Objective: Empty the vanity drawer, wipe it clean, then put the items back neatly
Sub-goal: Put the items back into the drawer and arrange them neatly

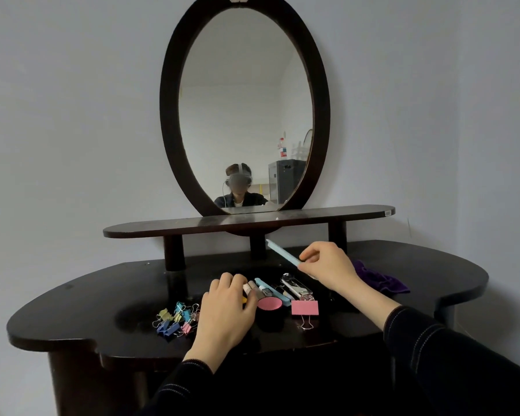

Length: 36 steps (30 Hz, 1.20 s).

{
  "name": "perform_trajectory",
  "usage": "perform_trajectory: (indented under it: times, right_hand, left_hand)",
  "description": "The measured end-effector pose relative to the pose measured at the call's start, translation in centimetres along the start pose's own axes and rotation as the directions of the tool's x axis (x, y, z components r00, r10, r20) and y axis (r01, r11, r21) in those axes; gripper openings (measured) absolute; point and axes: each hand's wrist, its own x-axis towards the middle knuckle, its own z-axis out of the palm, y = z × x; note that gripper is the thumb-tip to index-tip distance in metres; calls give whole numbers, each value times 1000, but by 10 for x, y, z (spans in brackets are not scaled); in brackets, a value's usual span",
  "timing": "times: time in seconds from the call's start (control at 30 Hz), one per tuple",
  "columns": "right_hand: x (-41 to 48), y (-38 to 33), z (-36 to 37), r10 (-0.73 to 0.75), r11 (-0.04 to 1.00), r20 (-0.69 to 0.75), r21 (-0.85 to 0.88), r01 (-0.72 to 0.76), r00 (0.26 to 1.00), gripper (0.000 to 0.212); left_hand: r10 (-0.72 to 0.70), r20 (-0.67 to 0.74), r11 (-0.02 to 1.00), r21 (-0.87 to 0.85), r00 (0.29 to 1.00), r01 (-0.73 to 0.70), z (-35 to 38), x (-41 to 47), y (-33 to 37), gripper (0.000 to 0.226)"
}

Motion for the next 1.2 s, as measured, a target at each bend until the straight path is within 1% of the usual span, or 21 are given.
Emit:
perform_trajectory:
  times: [0.07, 0.13, 0.2, 0.23, 0.27, 0.33, 0.4, 0.47, 0.53, 0.57, 0.6, 0.63, 0.67, 0.7, 0.73, 0.77, 0.8, 0.87, 1.03, 1.13, 1.2]
  right_hand:
    - [-5, -16, 2, -74, 995, 83, 75, 68, 994, 12]
    - [-10, -31, 4, -179, 982, 178, 91, 165, 968, 9]
    - [-15, -46, 8, -268, 963, 261, 82, 255, 928, 6]
    - [-16, -52, 9, -297, 955, 278, 102, 280, 913, 6]
    - [-17, -56, 11, -319, 947, 283, 135, 292, 904, 7]
    - [-16, -62, 13, -353, 932, 282, 195, 307, 892, 8]
    - [-15, -63, 17, -351, 920, 256, 276, 279, 901, 8]
    - [-11, -60, 21, -262, 910, 204, 377, 171, 943, 24]
    - [-7, -54, 25, -140, 919, 165, 390, 66, 976, 38]
    - [-4, -49, 27, -96, 940, 147, 337, 42, 984, 43]
    - [0, -43, 28, -78, 973, 136, 226, 45, 988, 45]
    - [4, -37, 29, -80, 996, 151, 53, 73, 985, 44]
    - [6, -33, 29, -81, 985, 212, -132, 111, 974, 38]
    - [8, -31, 29, -60, 952, 301, -269, 146, 952, 30]
    - [10, -30, 30, -20, 928, 387, -336, 161, 922, 21]
    - [11, -31, 31, 20, 922, 452, -352, 158, 892, 15]
    - [13, -33, 32, 47, 917, 481, -368, 153, 875, 11]
    - [15, -39, 33, 77, 895, 483, -418, 153, 872, 8]
    - [18, -49, 41, 201, 829, 525, -541, 142, 827, 24]
    - [20, -51, 44, 203, 795, 516, -583, 167, 832, 20]
    - [22, -49, 43, 188, 803, 459, -581, 134, 868, 21]
  left_hand:
    - [32, -82, 998, -48, 996, -36, -2, -1, 2, 33]
    - [61, -174, 997, -37, 983, -69, -6, -3, 2, 45]
    - [112, -249, 993, 71, 962, -97, -9, -4, 2, 62]
    - [141, -263, 985, 129, 955, -110, -10, -5, 2, 63]
    - [165, -261, 978, 170, 951, -123, -10, -5, 2, 59]
    - [161, -259, 973, 204, 952, -109, -8, -5, 3, 38]
    - [90, -258, 979, 202, 962, -37, -8, -4, 3, 18]
    - [27, -246, 983, 184, 969, 19, -11, -3, 3, 17]
    - [34, -251, 989, 149, 967, 4, -14, -5, 4, 17]
    - [57, -269, 993, 119, 961, -26, -16, -6, 6, 14]
    - [81, -297, 994, 94, 951, -55, -18, -8, 8, 12]
    - [93, -329, 994, 79, 940, -71, -20, -10, 10, 12]
    - [97, -354, 995, 68, 930, -78, -22, -11, 11, 13]
    - [96, -367, 995, 55, 925, -82, -22, -12, 11, 13]
    - [89, -373, 996, 42, 923, -79, -22, -13, 11, 14]
    - [78, -371, 997, 28, 925, -72, -22, -13, 11, 14]
    - [63, -363, 998, 13, 930, -62, -22, -13, 11, 15]
    - [40, -341, 999, -9, 939, -46, -23, -13, 11, 17]
    - [36, -325, 999, -18, 945, -44, -24, -14, 12, 23]
    - [44, -304, 999, -16, 952, -51, -22, -14, 11, 26]
    - [38, -291, 999, -17, 956, -45, -21, -13, 10, 26]
